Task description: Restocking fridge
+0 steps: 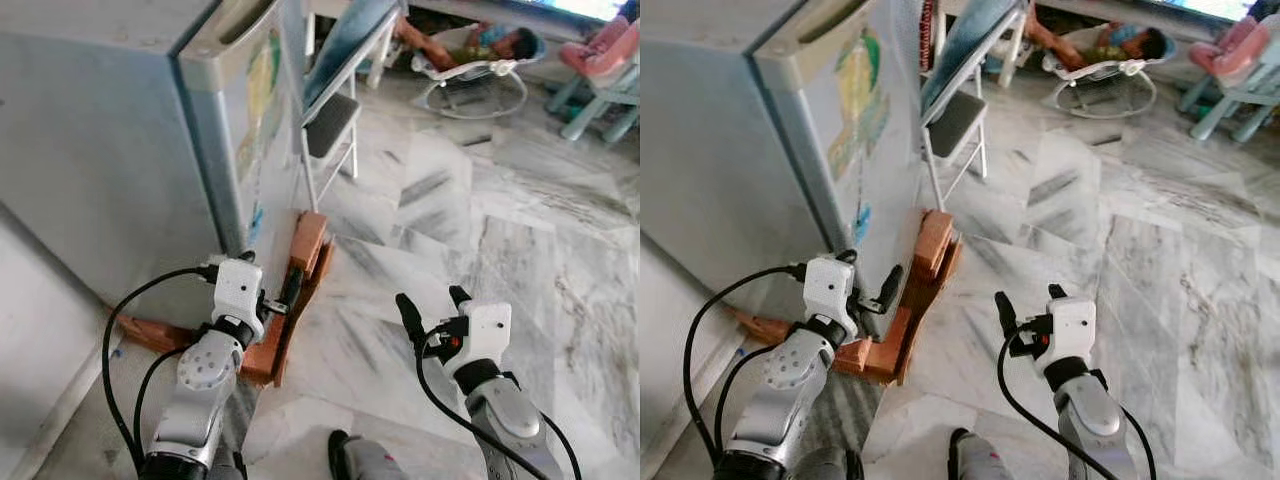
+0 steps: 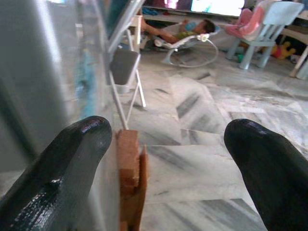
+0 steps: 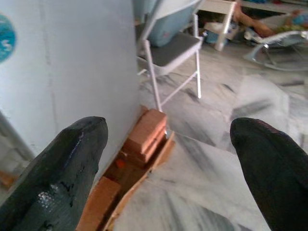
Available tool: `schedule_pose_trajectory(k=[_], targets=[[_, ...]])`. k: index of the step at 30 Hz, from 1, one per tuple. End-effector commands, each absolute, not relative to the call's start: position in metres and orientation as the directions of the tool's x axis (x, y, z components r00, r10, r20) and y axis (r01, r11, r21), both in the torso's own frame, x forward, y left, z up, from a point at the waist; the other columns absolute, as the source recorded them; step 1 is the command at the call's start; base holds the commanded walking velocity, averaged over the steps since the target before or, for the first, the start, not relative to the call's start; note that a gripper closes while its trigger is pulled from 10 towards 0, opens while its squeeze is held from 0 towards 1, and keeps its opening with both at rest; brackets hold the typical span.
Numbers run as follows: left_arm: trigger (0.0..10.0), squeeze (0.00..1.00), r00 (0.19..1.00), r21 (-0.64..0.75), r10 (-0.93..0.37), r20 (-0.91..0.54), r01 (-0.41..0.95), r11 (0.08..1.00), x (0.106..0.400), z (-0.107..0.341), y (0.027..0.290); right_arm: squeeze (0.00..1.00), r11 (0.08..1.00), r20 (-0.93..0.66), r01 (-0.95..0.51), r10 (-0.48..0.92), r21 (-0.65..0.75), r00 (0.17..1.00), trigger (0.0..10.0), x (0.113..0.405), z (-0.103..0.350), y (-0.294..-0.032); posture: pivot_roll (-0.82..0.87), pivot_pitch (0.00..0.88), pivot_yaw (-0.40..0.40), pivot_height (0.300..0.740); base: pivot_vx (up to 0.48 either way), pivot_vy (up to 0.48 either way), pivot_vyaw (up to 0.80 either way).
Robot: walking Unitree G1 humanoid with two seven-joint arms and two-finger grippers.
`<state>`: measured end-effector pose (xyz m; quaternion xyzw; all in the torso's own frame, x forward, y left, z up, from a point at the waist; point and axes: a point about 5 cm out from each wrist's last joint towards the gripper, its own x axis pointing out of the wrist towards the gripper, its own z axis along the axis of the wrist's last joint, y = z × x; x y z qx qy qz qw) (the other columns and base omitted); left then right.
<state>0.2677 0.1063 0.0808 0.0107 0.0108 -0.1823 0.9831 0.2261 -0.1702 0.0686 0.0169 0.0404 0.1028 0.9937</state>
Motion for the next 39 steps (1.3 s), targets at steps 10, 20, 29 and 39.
schedule_pose_trajectory(k=[10,20,29,39], targets=[[10.0,0.0,0.951,0.009,-0.307,-0.017,0.308,0.951,0.267,0.084,0.11,0.0,0.981,-0.096,-0.19,0.192,0.03,0.977,10.0,0.224,0.071,-0.172,0.09,0.13,-0.068,0.74,0.0,0.062,-0.8],[10.0,0.0,0.988,0.046,-0.134,-0.075,0.138,0.989,0.264,0.067,0.137,0.0,0.976,-0.128,-0.213,0.216,0.04,0.968,10.0,0.224,0.066,-0.17,0.09,0.128,-0.076,0.74,0.0,0.0,-0.24],[10.0,0.0,0.995,0.12,0.095,-0.007,-0.094,0.988,0.268,0.078,0.167,0.0,0.974,-0.153,-0.223,0.228,0.051,0.961,10.0,0.225,0.062,-0.171,0.1,0.131,-0.08,0.74,0.0,0.0,0.0],[10.0,0.0,0.986,0.054,-0.088,-0.142,0.097,0.994,0.252,0.055,0.147,0.0,0.932,-0.231,-0.344,0.363,0.119,0.903,10.0,0.219,0.052,-0.163,0.1,0.132,-0.079,0.74,0.0,0.0,0.0]])
